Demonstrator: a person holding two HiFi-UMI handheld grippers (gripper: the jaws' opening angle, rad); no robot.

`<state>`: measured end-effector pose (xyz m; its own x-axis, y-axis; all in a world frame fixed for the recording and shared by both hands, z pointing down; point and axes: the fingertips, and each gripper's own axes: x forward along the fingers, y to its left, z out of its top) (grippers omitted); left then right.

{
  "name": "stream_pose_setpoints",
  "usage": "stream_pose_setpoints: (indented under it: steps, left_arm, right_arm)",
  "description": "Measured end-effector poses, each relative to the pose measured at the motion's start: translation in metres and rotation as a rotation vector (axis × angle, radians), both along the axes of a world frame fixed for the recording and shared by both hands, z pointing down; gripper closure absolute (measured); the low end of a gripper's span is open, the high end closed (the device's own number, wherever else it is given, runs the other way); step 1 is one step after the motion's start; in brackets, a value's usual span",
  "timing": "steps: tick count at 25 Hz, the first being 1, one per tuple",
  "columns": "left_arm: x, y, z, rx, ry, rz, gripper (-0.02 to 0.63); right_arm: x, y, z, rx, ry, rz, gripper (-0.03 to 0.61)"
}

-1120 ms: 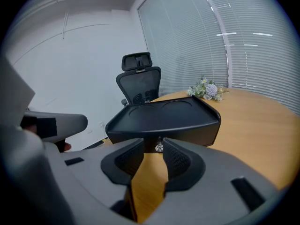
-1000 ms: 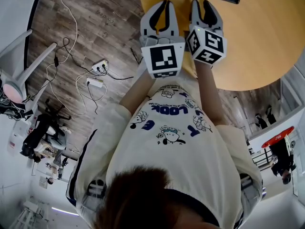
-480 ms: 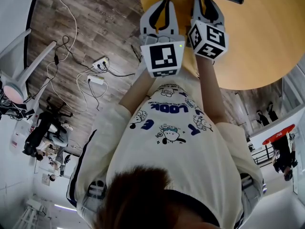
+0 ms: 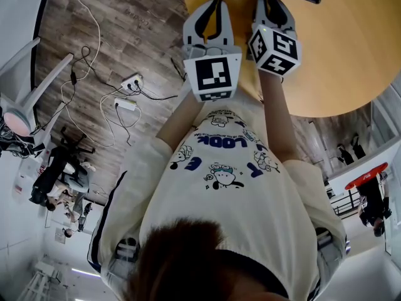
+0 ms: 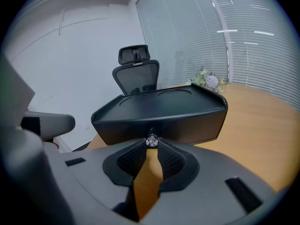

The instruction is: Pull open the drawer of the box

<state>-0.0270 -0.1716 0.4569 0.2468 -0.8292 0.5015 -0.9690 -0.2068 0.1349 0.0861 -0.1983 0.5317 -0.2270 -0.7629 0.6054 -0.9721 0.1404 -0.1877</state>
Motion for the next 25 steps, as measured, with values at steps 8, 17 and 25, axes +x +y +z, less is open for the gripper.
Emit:
stream_pose_setpoints:
  steps: [8, 17, 25]
  left_arm:
    - [0.003, 0.009, -0.004, 0.002, 0.004, -0.003, 0.594]
    - [0.003, 0.021, -0.008, 0.011, 0.010, -0.006, 0.592]
    - [0.005, 0.037, -0.008, 0.011, 0.011, -0.002, 0.594]
  right_arm:
    - [0.003, 0.004, -0.003, 0.001, -0.007, -0.006, 0.492]
    - [0.002, 0.024, 0.000, -0.014, -0.006, -0.005, 0.492]
    - [0.001, 0.040, 0.001, -0.018, -0.001, -0.005, 0.492]
